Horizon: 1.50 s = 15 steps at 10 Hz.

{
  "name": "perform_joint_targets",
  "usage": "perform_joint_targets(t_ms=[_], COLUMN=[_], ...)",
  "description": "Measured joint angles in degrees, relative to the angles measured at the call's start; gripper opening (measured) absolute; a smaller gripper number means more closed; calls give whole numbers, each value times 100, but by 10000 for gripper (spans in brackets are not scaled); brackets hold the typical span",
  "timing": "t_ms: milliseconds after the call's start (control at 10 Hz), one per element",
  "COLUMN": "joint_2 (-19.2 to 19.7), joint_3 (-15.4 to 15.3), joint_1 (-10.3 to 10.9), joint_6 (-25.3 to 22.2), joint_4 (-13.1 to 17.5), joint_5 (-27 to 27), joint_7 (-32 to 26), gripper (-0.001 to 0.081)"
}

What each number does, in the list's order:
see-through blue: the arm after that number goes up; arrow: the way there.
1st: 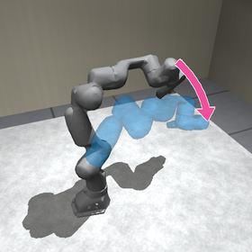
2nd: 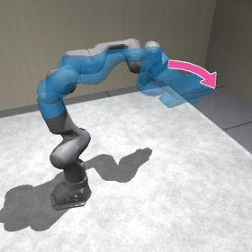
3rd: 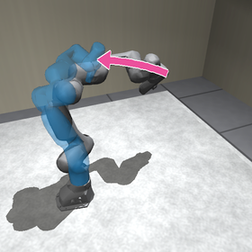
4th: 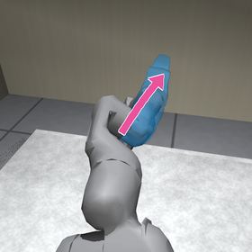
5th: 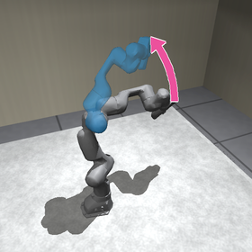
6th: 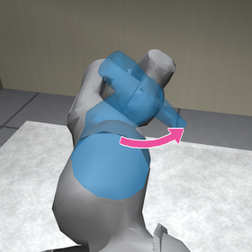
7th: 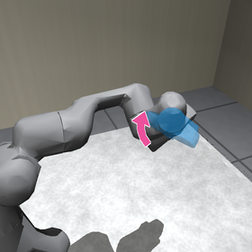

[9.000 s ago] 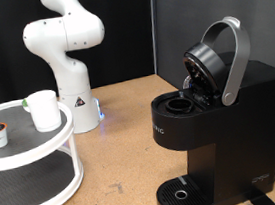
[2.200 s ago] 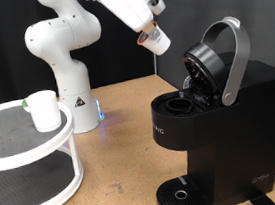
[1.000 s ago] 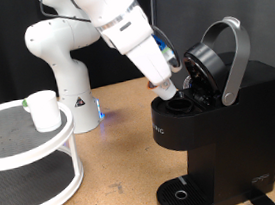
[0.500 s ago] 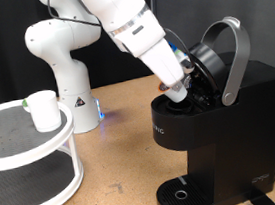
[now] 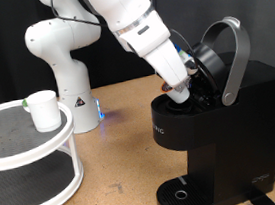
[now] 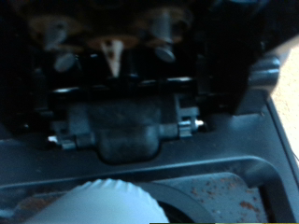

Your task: Make a cup of coffee with the keurig machine

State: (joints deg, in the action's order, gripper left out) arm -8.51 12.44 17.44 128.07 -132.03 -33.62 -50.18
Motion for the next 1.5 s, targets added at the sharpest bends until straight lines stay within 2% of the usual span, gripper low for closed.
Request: perform_joint_targets(t_ms=[200, 1200, 1300, 1400, 1500], joint_2=[21, 153, 187, 231, 271], joint_3=[-23, -18, -12, -7, -4], joint_1=[0, -51, -51, -51, -51], joint_6=[126, 140, 141, 148, 182], joint_4=[0, 9, 9, 12, 13], joint_5=[107, 288, 287, 287, 286], joint_7=[125, 245, 245, 245, 245], gripper=[428, 428, 499, 681, 681])
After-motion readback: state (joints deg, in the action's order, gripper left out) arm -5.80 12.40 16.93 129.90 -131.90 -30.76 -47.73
